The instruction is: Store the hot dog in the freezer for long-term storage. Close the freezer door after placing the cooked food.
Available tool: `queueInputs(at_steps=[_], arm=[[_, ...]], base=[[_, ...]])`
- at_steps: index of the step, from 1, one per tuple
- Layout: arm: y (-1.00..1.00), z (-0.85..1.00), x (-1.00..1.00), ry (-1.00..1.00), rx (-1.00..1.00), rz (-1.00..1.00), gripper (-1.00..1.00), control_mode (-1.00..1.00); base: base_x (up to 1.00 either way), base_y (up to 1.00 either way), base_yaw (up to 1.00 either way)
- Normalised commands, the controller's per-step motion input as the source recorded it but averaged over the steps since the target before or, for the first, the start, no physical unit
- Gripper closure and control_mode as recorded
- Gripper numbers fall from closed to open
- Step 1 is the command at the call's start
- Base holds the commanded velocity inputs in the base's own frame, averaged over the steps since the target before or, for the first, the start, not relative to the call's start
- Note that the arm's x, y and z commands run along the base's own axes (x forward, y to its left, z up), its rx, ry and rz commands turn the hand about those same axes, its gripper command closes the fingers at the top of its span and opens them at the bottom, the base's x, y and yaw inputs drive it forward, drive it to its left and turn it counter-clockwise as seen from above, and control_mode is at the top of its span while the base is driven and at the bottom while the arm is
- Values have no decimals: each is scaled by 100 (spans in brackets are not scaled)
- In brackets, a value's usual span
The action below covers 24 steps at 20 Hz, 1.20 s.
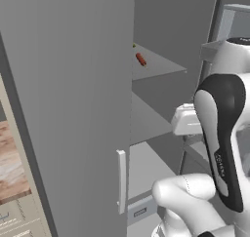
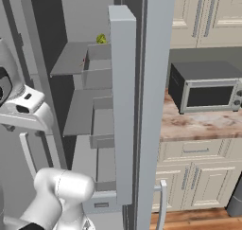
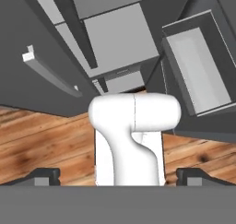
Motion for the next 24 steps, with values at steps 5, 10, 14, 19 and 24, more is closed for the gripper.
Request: queueInputs(at_steps=[5, 10, 14, 19, 24], arm=[[-1, -54, 0, 0, -9, 0, -100, -100], [0, -19, 0, 3, -3, 1, -100, -100], [0, 0, 0, 0, 0, 0, -100, -100], [0, 0, 0, 0, 0, 0, -100, -100], [0, 0, 0, 0, 0, 0, -100, -100]], base=[[0, 0, 0], [0, 0, 0], [0, 0, 0], [0, 0, 0], [0, 0, 0]])
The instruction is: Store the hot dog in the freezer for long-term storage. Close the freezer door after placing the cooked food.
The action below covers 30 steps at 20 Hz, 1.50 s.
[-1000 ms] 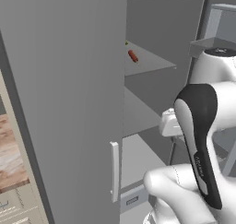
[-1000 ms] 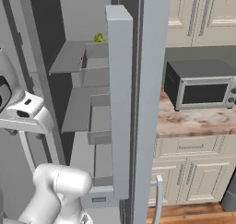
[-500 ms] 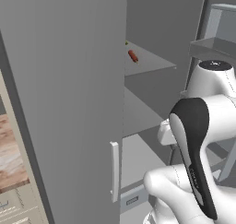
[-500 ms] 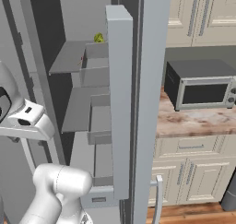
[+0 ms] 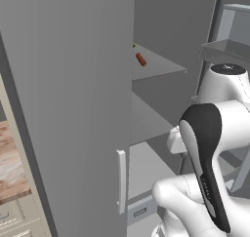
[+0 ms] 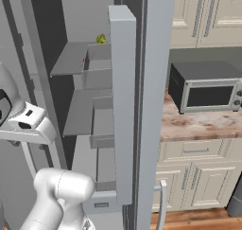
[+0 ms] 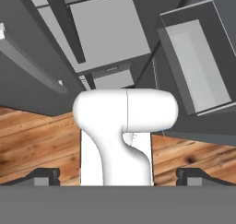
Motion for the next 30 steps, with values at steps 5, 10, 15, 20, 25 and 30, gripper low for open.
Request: queueInputs(at_steps=[5, 10, 15, 20, 25, 30], arm=[[0, -2, -1, 0, 0, 3, -100, 100], [0, 0, 0, 0, 0, 0, -100, 100], [0, 0, 0, 0, 0, 0, -100, 100], [0, 0, 0, 0, 0, 0, -100, 100], [0, 0, 0, 0, 0, 0, -100, 100], [0, 0, 0, 0, 0, 0, -100, 100]], base=[[-7, 0, 5], [-33, 0, 10], [-38, 0, 8], [-50, -9, 6], [-51, -2, 10], [-38, -3, 15]])
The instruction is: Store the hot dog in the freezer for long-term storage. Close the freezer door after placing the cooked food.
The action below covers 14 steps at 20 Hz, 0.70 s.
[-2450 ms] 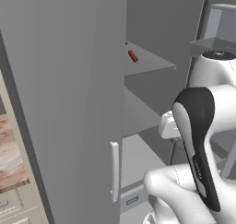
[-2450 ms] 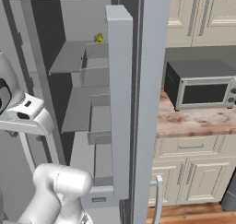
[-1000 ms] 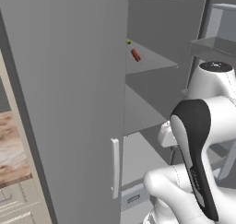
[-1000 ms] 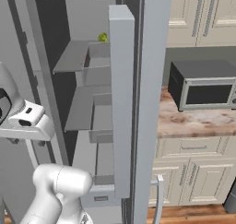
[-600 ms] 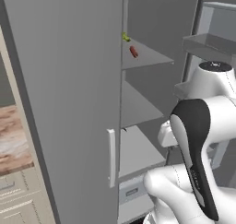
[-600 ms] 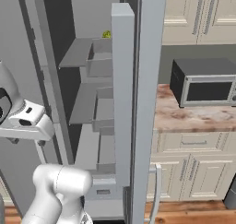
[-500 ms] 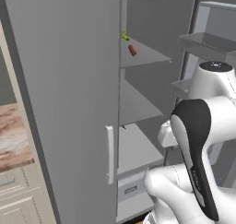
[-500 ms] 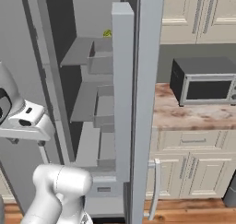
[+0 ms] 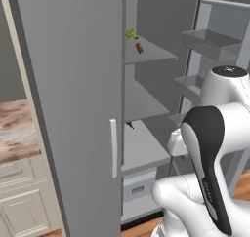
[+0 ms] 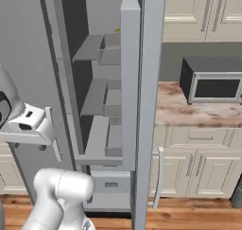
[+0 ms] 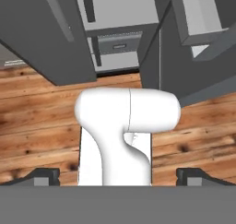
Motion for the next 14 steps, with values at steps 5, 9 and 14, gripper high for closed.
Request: queueInputs(at_steps=[5, 9, 14], arm=[[0, 0, 0, 0, 0, 0, -100, 100], [0, 0, 0, 0, 0, 0, -100, 100], [0, 0, 0, 0, 0, 0, -100, 100]], base=[[-20, -34, 24], [-23, -53, 27], [-47, -32, 12]])
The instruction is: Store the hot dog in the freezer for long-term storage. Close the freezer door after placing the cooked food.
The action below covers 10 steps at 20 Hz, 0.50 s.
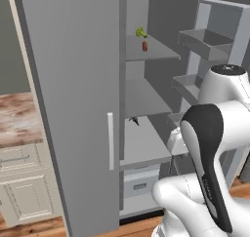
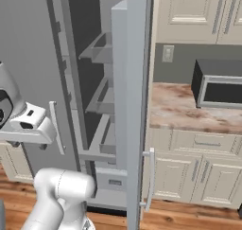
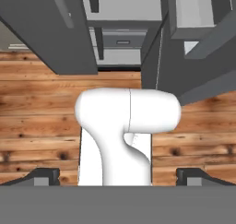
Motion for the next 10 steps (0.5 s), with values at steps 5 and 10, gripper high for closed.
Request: queueInputs(at_steps=[5, 10], arm=[[0, 0, 0, 0, 0, 0, -100, 100], [0, 0, 0, 0, 0, 0, -100, 100]], base=[[-63, -1, 0], [-37, 0, -5]])
